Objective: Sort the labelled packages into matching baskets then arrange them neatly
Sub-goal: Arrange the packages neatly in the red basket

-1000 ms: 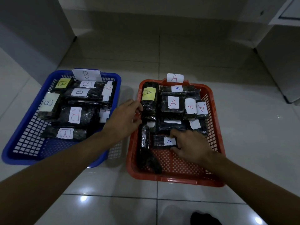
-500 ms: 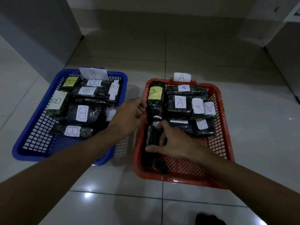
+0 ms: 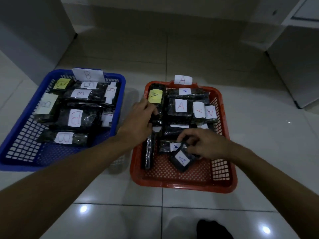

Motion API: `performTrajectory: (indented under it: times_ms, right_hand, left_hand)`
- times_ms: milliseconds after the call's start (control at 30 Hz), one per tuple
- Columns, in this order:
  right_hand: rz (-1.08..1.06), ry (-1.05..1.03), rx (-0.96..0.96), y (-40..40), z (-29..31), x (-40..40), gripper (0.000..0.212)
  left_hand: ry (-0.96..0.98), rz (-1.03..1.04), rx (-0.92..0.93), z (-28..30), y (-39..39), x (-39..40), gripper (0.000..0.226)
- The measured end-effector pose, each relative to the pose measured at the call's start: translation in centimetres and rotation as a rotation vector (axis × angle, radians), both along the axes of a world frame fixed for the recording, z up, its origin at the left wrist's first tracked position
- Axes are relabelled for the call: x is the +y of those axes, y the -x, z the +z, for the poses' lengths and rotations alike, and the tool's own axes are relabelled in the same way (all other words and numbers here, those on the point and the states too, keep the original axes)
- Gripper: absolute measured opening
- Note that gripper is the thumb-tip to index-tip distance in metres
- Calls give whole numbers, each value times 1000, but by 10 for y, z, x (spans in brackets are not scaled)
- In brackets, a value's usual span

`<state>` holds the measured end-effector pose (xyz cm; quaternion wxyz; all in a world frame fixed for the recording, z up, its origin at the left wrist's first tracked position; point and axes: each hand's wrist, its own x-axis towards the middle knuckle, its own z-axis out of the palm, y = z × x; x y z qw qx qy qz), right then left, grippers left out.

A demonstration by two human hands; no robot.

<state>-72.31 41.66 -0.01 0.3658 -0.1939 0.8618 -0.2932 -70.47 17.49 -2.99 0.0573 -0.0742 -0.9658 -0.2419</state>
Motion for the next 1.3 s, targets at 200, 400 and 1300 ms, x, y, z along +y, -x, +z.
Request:
performTrajectory:
  times_ms: [200,400,1300]
  right_hand:
    - [253,-332,175,19,20,32,27]
    - [191,-462,698,-7,-1,30,21]
    - [254,-540,608,-34,-34,15,64]
  left_hand:
    - [164,40,37,-4,-16,13,35]
    - [203,59,60,-7,-17,14,32]
    - [437,-174,-265,16,-21,2,46]
